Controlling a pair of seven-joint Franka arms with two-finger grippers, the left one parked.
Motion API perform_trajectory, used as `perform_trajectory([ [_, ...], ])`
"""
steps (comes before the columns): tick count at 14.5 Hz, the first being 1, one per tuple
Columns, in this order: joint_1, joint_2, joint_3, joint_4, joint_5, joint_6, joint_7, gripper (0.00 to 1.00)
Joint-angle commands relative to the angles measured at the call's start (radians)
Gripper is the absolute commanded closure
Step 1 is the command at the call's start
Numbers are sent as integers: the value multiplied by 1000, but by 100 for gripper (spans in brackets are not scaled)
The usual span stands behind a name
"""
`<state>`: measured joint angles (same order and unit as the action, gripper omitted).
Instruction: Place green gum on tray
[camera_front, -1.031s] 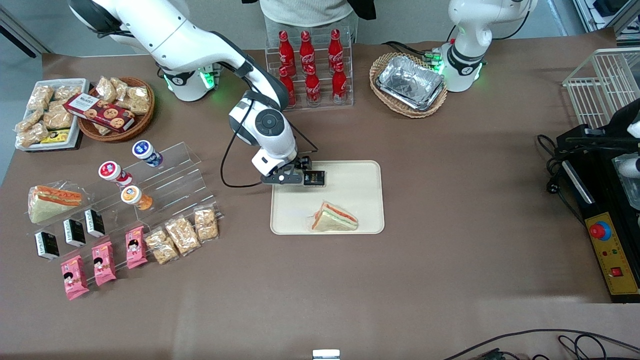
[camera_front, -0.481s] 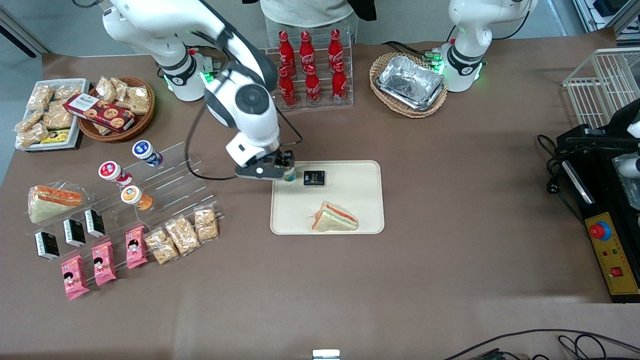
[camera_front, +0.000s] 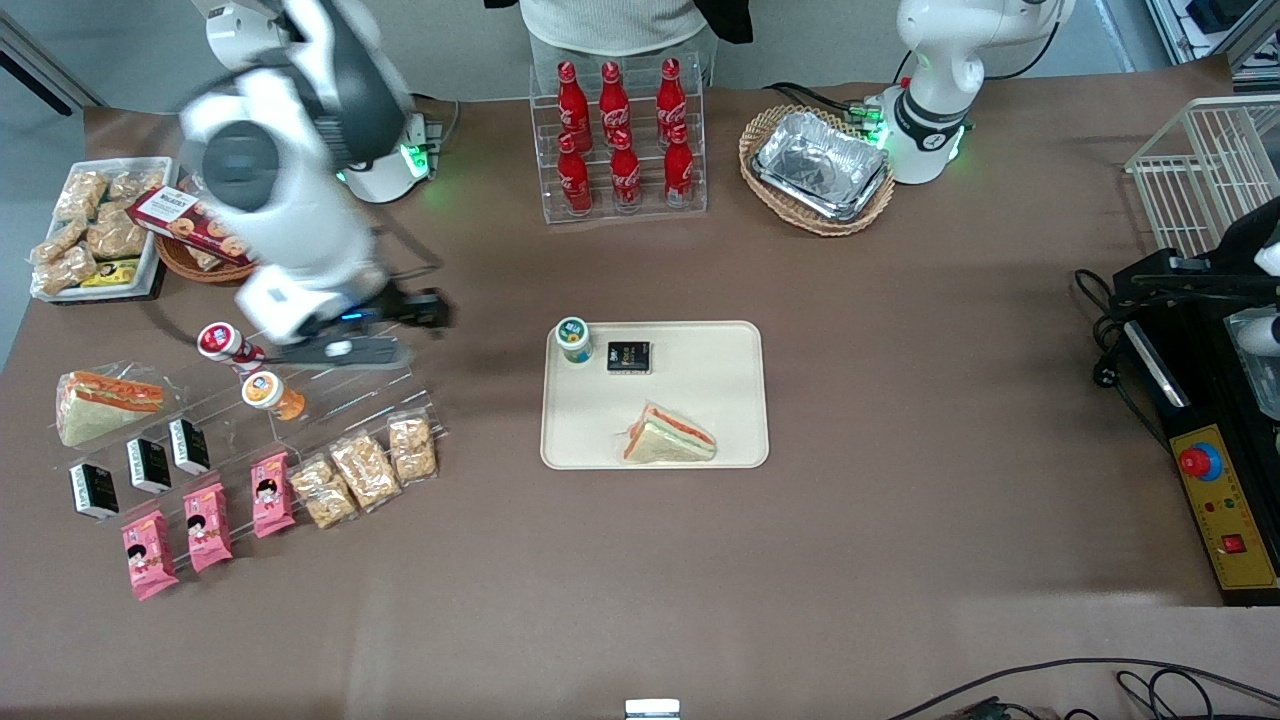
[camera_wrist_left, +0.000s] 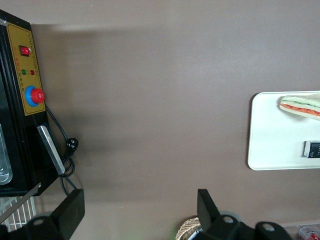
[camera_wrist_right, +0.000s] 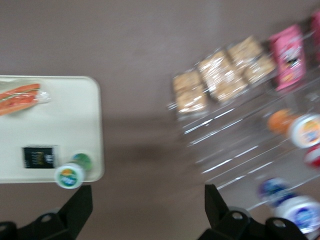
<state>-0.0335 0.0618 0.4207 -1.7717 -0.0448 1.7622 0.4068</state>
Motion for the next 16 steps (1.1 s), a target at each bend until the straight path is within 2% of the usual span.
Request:
perform_trajectory([
  [1,-184,-54,6,31,26,-72,-286,0],
  [6,-361,-89,4,52,31,-136,-450,0],
  [10,-384,-88,-20,103,42,-191,-479,0],
  [14,-384,-89,-89,104,140,-190,-482,0],
  [16,-384,-94,-94,104,143,-187,-483,0],
])
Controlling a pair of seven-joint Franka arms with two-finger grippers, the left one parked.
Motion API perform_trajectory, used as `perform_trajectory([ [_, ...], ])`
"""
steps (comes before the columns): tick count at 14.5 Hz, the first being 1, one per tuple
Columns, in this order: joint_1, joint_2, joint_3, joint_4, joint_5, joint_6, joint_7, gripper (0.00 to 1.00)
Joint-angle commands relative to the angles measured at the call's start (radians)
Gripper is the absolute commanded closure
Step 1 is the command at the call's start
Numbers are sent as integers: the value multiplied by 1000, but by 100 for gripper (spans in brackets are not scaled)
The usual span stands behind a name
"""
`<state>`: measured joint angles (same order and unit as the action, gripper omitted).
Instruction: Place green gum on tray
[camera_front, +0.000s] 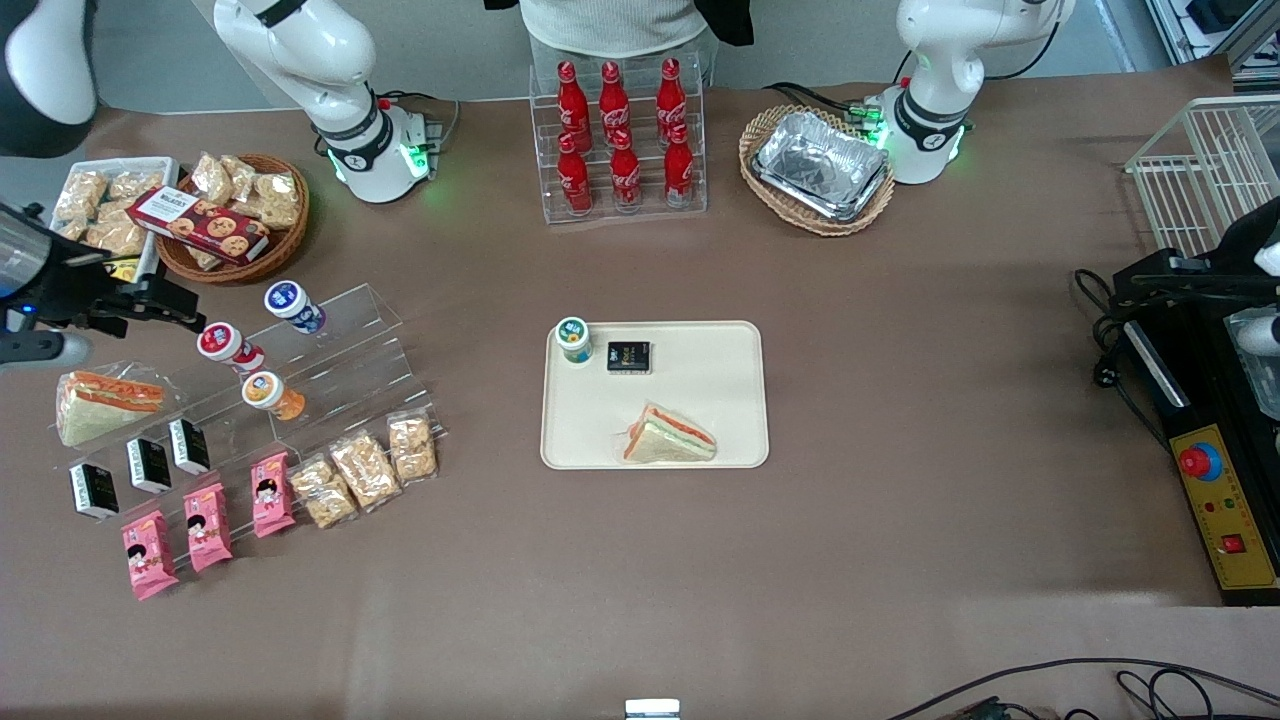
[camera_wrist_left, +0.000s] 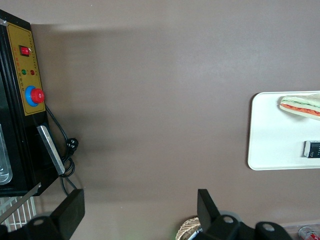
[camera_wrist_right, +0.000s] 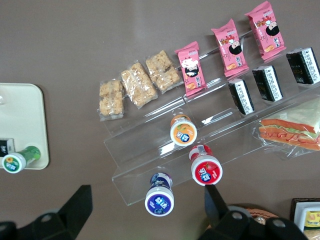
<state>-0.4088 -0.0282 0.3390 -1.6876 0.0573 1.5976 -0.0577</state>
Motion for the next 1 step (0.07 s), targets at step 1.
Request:
perform_trajectory([
  [1,-8,-10,-11,20,41,-21,-17,0],
])
